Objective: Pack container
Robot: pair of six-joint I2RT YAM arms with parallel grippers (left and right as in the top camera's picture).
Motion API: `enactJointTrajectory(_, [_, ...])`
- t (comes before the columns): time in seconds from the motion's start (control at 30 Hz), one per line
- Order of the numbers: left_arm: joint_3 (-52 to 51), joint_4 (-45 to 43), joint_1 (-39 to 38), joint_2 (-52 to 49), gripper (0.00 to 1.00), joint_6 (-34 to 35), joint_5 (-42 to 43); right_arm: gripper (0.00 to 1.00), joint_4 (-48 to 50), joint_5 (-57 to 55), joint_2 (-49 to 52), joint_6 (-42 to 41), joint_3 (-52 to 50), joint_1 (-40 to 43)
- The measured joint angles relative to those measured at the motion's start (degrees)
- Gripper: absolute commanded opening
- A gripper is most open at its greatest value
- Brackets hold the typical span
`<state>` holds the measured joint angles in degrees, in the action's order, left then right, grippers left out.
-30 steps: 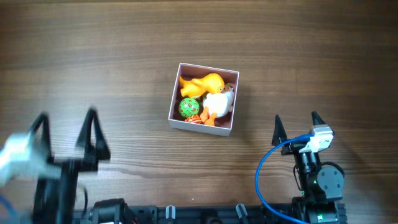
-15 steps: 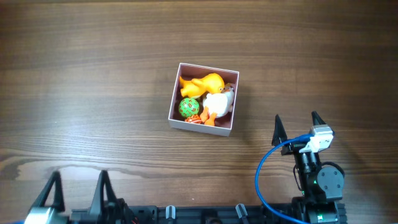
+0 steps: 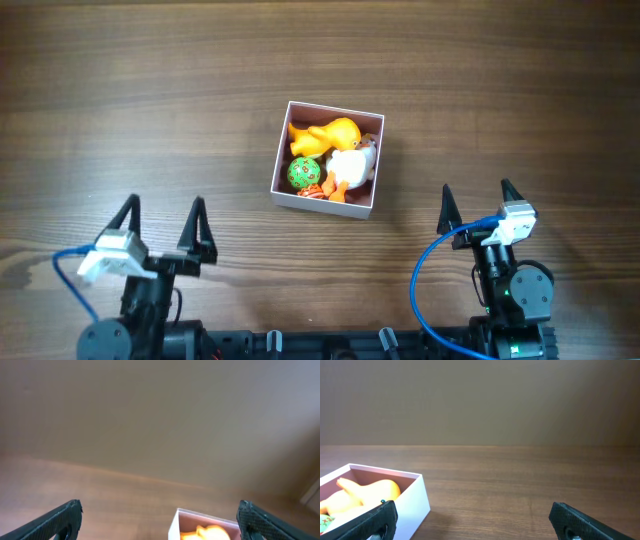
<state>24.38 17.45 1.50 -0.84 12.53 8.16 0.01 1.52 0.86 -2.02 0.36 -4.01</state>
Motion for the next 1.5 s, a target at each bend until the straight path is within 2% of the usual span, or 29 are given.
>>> enactJointTrajectory(0.1, [-6.7,-9.4,-0.7,0.0,1.00,0.0,-1.0,1.00,0.0,0.0,0.0,0.0,0.0,0.0])
enactJointTrajectory(0.23, [-11.6,-13.8,-0.7,0.0,1.00,0.0,-1.9,1.00,0.0,0.0,0.0,0.0,0.0,0.0])
enactJointTrajectory(0.9, [-23.2,-14.9,-0.7,0.0,1.00,-0.1,-3.0,1.00,0.0,0.0,0.0,0.0,0.0,0.0])
enactJointTrajectory(1.0, [-23.5,-14.9,-0.7,0.0,1.00,-1.9,-3.0,1.00,0.0,0.0,0.0,0.0,0.0,0.0])
enactJointTrajectory(1.23, [-23.5,-14.1,-2.8,0.0,1.00,-13.5,-3.4,1.00,0.0,0.0,0.0,0.0,0.0,0.0])
enactJointTrajectory(1.5, [-23.5,-13.6,-3.4,0.0,1.00,-16.6,-3.4,1.00,0.0,0.0,0.0,0.0,0.0,0.0])
